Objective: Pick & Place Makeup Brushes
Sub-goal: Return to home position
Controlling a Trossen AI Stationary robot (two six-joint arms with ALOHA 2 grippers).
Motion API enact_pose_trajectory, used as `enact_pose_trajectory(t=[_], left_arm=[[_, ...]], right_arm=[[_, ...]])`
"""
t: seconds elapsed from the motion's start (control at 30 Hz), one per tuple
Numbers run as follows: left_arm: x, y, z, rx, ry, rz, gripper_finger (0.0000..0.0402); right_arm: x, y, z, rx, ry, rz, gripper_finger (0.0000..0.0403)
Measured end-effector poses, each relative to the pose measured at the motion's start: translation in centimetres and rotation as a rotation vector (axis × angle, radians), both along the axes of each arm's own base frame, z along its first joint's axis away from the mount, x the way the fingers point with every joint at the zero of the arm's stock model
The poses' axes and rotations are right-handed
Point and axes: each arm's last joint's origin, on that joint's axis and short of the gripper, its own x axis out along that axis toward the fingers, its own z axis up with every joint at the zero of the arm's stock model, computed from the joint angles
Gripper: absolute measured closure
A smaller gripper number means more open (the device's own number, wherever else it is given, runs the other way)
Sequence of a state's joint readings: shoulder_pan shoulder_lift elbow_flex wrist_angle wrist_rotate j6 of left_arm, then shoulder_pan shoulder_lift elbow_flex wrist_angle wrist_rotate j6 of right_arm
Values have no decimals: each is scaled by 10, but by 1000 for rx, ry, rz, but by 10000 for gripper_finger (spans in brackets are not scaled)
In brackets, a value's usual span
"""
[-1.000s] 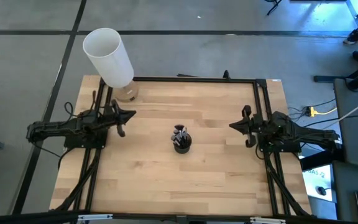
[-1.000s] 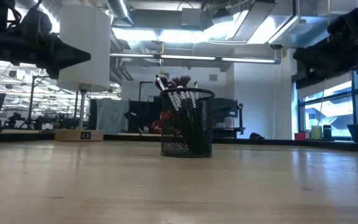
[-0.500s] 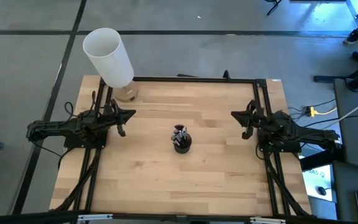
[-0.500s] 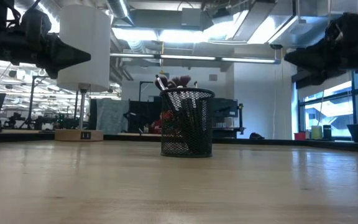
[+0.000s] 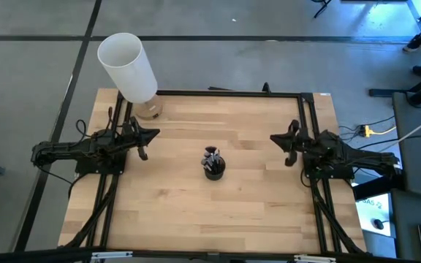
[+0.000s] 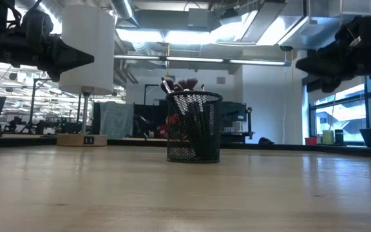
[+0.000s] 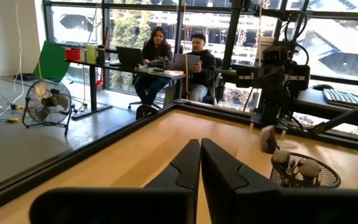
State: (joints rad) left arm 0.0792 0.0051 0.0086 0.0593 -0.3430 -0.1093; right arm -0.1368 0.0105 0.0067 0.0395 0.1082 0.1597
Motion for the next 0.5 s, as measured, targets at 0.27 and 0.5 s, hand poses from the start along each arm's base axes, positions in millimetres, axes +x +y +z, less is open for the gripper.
enact_pose_trajectory(t=[0.27, 0.5], left_arm=[[0, 0, 0, 0, 0, 0, 393], [0, 0, 0, 0, 0, 0, 390]], right_arm=[[2, 5, -2, 13, 27, 175, 369], [5, 9, -5, -95, 77, 299, 369]])
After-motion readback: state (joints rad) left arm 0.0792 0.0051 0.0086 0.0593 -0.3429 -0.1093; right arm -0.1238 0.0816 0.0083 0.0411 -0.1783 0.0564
